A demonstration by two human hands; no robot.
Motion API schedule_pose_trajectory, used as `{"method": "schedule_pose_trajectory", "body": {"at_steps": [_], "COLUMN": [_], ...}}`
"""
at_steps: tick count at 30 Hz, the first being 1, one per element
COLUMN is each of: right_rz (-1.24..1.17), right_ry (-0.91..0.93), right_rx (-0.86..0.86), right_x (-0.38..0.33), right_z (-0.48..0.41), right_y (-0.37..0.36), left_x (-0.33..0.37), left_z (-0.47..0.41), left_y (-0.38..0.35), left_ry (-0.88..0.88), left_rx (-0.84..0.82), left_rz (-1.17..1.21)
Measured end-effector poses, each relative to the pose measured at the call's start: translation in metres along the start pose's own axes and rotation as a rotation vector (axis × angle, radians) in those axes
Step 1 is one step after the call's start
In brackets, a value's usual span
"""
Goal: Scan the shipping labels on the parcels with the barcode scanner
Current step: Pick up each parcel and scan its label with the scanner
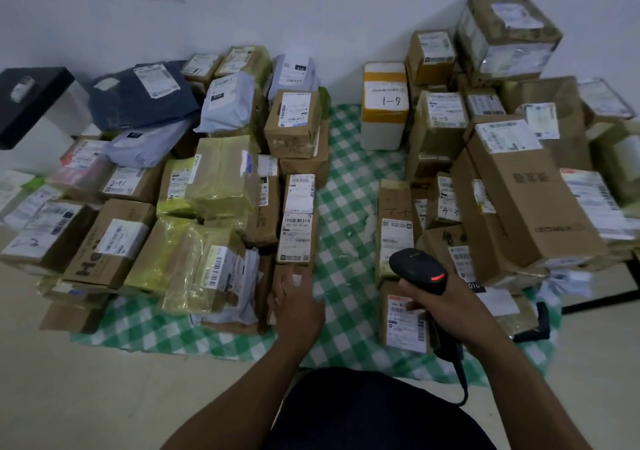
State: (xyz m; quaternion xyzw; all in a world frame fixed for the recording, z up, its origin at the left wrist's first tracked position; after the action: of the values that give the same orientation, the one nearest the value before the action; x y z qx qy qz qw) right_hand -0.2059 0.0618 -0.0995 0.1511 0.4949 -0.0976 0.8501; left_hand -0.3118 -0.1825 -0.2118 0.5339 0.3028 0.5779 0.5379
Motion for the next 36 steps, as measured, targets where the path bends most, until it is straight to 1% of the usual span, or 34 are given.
{"method": "schedule_pose_trajectory", "body": {"at_steps": [2,4,5,7,8,10,11,15,18,20,23,24,28,31,32,33,34,36], "right_rz": [0.017,0.043,0.051,0.05,0.041,0.042,0.05,0.044,0.041,0.017,0.033,0.044,0.085,0.043,0.028,0.028,0.027,-0.003], "right_ry": [0.016,0.024,0.023,0.008,-0.001,-0.015,-0.025,-0.031,-0.033,-0.028,-0.045,-0.045,-0.047,-0.111,-0.123,-0.12,-0.107,-0.076], "right_rx": [0.03,0.06,0.078,0.099,0.113,0.134,0.14,0.152,0.144,0.125,0.092,0.091,0.107,0.111,0.1,0.094,0.081,0.065], "right_x": [0.001,0.004,0.005,0.008,0.011,0.018,0.02,0.03,0.035,0.036,0.037,0.04,0.044,0.057,0.061,0.064,0.062,0.06], "right_z": [0.004,0.008,0.011,0.014,0.016,0.019,0.02,0.023,0.023,0.022,0.021,0.019,0.012,0.003,0.0,-0.003,-0.003,-0.005], "right_y": [0.007,0.015,0.02,0.025,0.028,0.033,0.035,0.039,0.038,0.036,0.029,0.028,0.019,0.001,-0.005,-0.01,-0.014,-0.02], "left_x": [0.026,0.056,0.071,0.091,0.099,0.1,0.1,0.102,0.088,0.081,0.074,0.07,0.058,0.057,0.056,0.056,0.055,0.052], "left_z": [0.003,0.008,0.012,0.015,0.016,0.009,0.005,0.017,0.022,0.026,0.036,0.037,0.041,0.052,0.054,0.056,0.055,0.051], "left_y": [0.001,-0.004,-0.008,-0.024,-0.034,-0.068,-0.083,-0.077,-0.08,-0.078,-0.067,-0.068,-0.071,-0.067,-0.068,-0.065,-0.062,-0.052], "left_ry": [-0.136,-0.212,-0.187,-0.072,-0.044,-0.02,-0.026,-0.049,0.057,0.099,0.07,0.091,0.211,0.384,0.411,0.425,0.432,0.411], "left_rx": [-0.035,-0.157,-0.25,-0.423,-0.459,-0.453,-0.442,-0.478,-0.54,-0.615,-0.677,-0.685,-0.705,-0.773,-0.796,-0.801,-0.769,-0.669], "left_rz": [0.164,0.351,0.423,0.527,0.574,0.599,0.571,0.602,0.554,0.711,0.933,0.989,1.159,1.239,1.263,1.283,1.314,1.368]}}
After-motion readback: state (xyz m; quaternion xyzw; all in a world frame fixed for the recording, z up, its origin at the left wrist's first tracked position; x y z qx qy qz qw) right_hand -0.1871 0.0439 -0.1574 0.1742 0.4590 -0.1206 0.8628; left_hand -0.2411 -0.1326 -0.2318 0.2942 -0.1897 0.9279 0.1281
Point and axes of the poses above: each hand's wrist, its own z-axis away from the middle knuckle, its own y-axis out of the back of the hand, x = y × z, the point moved 3 cm from there along -z, towards the middle knuckle, and after that the axes turned 5 degrees about -z, right-handed, at the moved point
